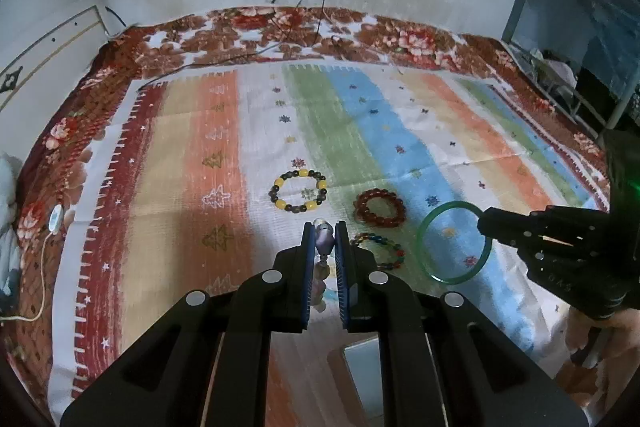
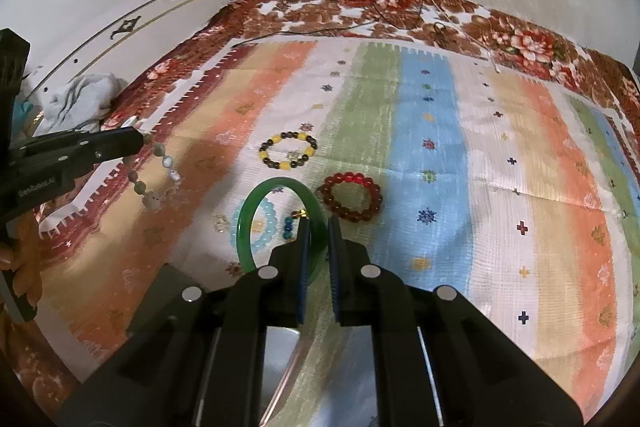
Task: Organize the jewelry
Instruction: 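Carry both bracelets over the silver tin and open both tools to drop them in, then lift both open tools out of the tin toward the remaining bracelets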
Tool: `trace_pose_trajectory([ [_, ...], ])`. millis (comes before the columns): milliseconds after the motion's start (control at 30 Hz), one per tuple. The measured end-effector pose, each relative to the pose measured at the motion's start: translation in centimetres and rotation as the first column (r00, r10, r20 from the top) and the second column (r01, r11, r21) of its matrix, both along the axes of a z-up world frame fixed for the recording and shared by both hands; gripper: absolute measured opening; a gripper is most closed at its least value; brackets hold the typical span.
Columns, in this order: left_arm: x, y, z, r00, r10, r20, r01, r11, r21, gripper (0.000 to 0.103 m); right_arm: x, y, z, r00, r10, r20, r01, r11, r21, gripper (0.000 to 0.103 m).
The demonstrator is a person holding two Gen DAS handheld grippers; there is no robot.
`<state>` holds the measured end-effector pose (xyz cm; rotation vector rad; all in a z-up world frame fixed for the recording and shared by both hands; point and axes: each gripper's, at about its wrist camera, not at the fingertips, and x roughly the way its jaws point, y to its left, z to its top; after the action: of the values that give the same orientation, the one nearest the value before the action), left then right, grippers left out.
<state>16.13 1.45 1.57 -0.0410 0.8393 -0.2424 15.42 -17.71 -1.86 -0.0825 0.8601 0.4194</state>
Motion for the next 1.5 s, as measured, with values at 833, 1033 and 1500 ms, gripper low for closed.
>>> trace_pose_trajectory([
  [833, -8.1, -2.5, -0.1, 0.993, -0.118, 0.024, 0.119, 0.993, -0.016, 0.009, -8.1, 0.5, 0.7, 0.997, 0.07, 0.035, -0.071, 0.997, 0.025, 0.01],
  [1033, -8.9, -3.2, -0.6, 0.99, -0.141, 0.014, 0.142, 0.99, -0.018, 0.009, -9.1, 0.6, 0.2, 0.996, 0.082, 0.022, -0.083, 0.996, 0.026, 0.01],
  [1500, -8.1, -3.4, -1.6, 0.992, -0.126, 0.001, 0.126, 0.992, 0.007, 0.06, -8.4, 0.1, -0.5, 0.997, 0.078, -0.012, -0.078, 0.996, 0.048, 0.051],
])
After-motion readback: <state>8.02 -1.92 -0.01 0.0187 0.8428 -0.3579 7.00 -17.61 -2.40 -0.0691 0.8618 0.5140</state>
